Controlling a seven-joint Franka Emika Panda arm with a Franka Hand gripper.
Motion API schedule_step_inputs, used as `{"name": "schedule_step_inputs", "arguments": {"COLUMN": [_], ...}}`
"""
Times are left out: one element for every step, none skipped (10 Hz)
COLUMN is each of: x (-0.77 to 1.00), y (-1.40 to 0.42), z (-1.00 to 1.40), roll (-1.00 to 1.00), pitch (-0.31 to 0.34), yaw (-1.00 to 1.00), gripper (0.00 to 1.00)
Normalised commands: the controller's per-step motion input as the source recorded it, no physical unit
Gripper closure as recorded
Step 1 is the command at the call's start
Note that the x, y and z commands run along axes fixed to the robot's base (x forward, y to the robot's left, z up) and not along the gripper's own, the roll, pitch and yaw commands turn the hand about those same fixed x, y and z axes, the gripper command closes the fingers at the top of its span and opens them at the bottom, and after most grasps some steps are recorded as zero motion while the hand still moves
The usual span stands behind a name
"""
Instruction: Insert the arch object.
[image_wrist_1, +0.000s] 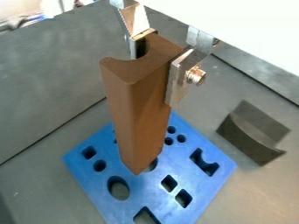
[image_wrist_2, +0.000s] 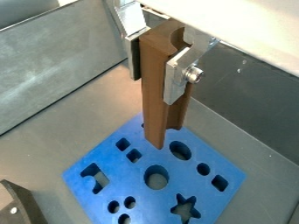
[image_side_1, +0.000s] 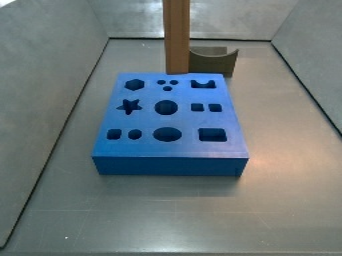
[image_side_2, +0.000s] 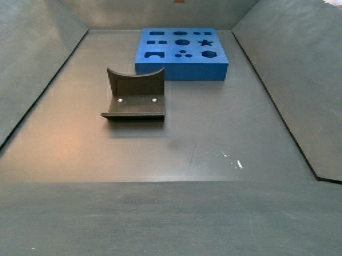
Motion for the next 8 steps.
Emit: {"name": "schedule_step_inputs", "arguments": {"x": [0.56,0.67,0.66,0.59,0.41,0.19,0.13,0.09], "y": [0.29,0.36,0.36,0.35,0.28,0.15,0.11,0.08], "z": [-0.28,-0.26,-0.23,-0.21,-0.2,-0.08,-0.07,-0.08], "roll": [0.08,0.09,0.09,0.07,0.12,0.07,0.06,0.07], "pitch": [0.0,0.003,0.009,0.01,0.004,0.0,0.0,0.0], "yaw": [-0.62,-0.49,-0.5,-0.54,-0.65,-0.86,-0.91,-0.95], "gripper": [1.0,1.0,1.0,1.0,1.0,1.0,1.0,1.0]}}
